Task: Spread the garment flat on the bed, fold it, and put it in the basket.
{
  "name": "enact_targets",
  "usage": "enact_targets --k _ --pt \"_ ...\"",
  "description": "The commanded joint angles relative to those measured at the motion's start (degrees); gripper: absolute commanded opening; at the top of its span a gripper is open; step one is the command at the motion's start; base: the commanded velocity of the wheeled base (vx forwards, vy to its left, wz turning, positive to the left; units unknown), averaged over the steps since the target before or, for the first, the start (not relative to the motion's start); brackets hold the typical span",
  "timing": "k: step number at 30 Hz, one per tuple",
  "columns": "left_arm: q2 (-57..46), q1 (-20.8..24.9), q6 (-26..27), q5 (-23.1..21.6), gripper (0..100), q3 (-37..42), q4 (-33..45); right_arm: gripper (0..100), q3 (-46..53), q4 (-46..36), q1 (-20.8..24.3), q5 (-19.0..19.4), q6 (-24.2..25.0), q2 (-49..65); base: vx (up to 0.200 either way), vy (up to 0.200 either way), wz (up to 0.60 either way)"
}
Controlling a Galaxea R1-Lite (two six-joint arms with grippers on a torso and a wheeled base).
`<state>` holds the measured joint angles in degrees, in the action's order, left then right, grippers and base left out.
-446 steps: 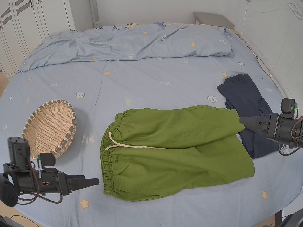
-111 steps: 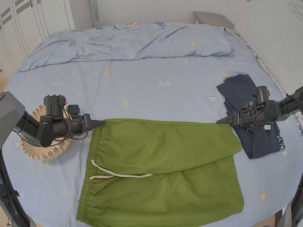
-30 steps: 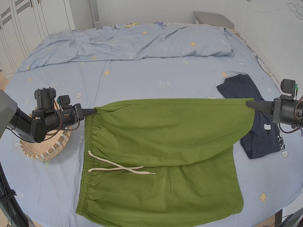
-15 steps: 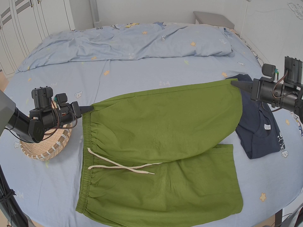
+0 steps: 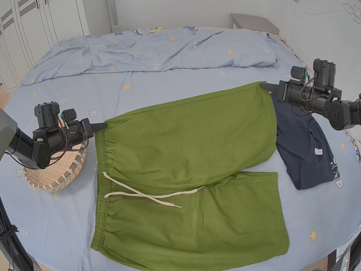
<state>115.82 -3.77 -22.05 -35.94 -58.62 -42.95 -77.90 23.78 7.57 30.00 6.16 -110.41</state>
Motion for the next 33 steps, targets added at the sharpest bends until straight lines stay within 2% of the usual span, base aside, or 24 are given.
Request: enact_targets --k 1,13,22,32,33 --pt "0.37 -0.54 -0.01 -0.01 0 -0.70 -0.29 0 -4.81 -0.32 -0.10 -0.47 0.00 -6.31 0.000 0.000 0.00" --pt "1.42 -1.68 -0.10 0.08 0 -2.64 -0.29 0 -13.16 -1.11 -0.71 -2.84 -0.09 -13.87 0.000 0.000 0.00" --pt "2.48 -2.21 -0.10 0.08 0 -3.95 -0.12 0 -22.56 -5.59 0.08 -4.34 -0.09 -18.53 0.000 0.000 0.00" --pt "3.27 -2.47 -0.10 0.17 0 -4.74 -0.03 0 -25.55 -6.29 0.52 -4.78 -0.36 -21.34 0.000 0.000 0.00" --pt "3.62 -2.56 -0.10 0.17 0 -4.83 -0.12 0 -26.96 -7.35 0.60 -5.83 -0.36 -22.13 0.000 0.000 0.00"
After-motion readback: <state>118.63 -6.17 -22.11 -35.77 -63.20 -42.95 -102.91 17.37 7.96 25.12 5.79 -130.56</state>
